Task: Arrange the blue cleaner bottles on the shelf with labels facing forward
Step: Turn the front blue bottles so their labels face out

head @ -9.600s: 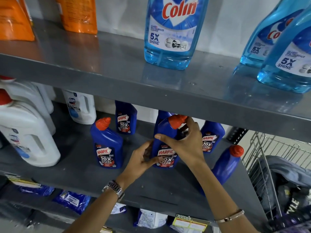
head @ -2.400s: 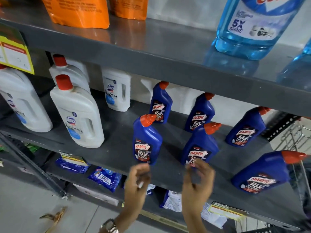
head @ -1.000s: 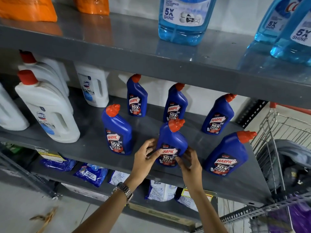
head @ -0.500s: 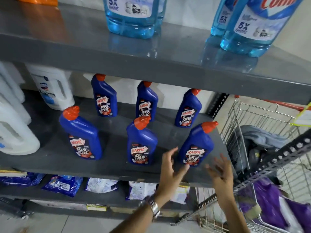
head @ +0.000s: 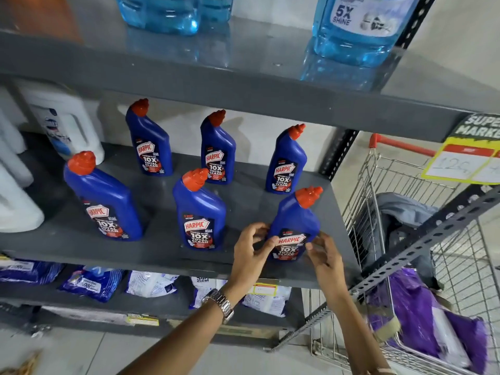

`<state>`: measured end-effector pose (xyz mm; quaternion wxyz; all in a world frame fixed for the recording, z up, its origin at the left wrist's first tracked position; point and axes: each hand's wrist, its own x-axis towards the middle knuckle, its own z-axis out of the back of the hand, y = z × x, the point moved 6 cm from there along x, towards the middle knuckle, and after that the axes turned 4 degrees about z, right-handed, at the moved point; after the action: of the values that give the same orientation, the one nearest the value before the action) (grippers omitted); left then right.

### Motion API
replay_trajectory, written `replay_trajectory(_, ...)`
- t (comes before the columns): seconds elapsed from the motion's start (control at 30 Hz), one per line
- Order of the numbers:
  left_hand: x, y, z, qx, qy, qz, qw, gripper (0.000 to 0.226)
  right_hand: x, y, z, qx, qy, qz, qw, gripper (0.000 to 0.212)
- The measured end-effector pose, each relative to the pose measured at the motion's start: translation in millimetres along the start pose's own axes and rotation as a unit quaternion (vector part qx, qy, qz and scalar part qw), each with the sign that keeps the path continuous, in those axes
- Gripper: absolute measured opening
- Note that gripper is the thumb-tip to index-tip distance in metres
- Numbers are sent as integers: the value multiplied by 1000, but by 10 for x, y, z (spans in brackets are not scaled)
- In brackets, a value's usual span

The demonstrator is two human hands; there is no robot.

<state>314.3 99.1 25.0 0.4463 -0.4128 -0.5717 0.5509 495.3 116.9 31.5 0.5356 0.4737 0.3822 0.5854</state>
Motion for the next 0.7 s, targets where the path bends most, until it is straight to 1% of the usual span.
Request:
replay_trajectory(0.2, -61, -25, -79, 3, 3, 9, 1000, 24, -101, -5, 94, 1, -6, -2, 1000, 31)
replay_trajectory(0.37, -50, -44, -98, 5, 4, 12, 1000, 25, -103, 27, 78, 20, -10, -4, 1000, 29)
replay_trajectory(0.57, -63, -11, -99, -7, -10, 16, 1000, 26, -93, 1, 48, 32, -19, -10, 999, 30)
replay_trajectory(0.7, -71, -8, -88, -4, -15, 17, 1000, 27, -80, -9, 43, 28, -12, -7, 999, 29)
